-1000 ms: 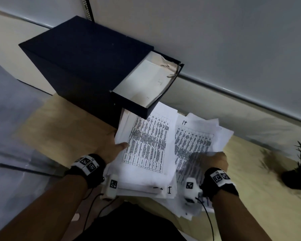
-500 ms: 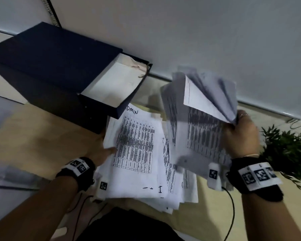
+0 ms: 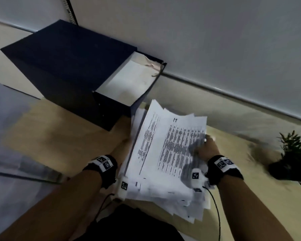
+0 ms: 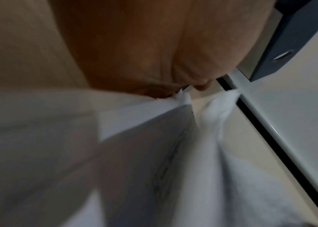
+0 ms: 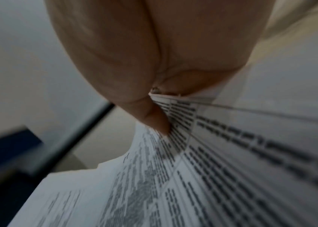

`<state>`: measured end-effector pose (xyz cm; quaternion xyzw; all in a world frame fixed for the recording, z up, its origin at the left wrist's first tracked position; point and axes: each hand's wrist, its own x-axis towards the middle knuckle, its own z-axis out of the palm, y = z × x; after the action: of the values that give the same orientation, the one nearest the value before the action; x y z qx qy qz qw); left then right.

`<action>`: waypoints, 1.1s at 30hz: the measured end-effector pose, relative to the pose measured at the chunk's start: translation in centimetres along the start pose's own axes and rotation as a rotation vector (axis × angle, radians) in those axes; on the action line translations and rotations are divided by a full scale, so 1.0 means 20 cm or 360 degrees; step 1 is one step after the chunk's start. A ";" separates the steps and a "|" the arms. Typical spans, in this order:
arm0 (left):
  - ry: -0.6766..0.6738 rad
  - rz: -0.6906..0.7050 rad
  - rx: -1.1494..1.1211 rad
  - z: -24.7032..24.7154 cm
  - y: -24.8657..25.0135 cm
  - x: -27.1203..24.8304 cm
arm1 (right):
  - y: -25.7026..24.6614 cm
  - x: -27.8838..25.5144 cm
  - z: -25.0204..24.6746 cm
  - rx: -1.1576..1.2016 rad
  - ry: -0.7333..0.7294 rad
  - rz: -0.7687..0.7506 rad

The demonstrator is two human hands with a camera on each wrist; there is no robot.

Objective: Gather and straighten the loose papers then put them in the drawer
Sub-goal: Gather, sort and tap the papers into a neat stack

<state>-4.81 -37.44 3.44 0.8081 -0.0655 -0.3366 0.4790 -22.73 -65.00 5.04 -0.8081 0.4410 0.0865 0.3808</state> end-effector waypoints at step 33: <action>0.0245 0.1104 -0.0382 0.03 0.63 -0.38 | -0.46 -0.59 -0.28 0.1478 0.0778 -0.0582</action>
<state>-8.29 -41.24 17.17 0.6989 -0.2591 -0.0978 0.6594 -23.68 -58.29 19.65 -0.6153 0.3608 -0.3745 0.5924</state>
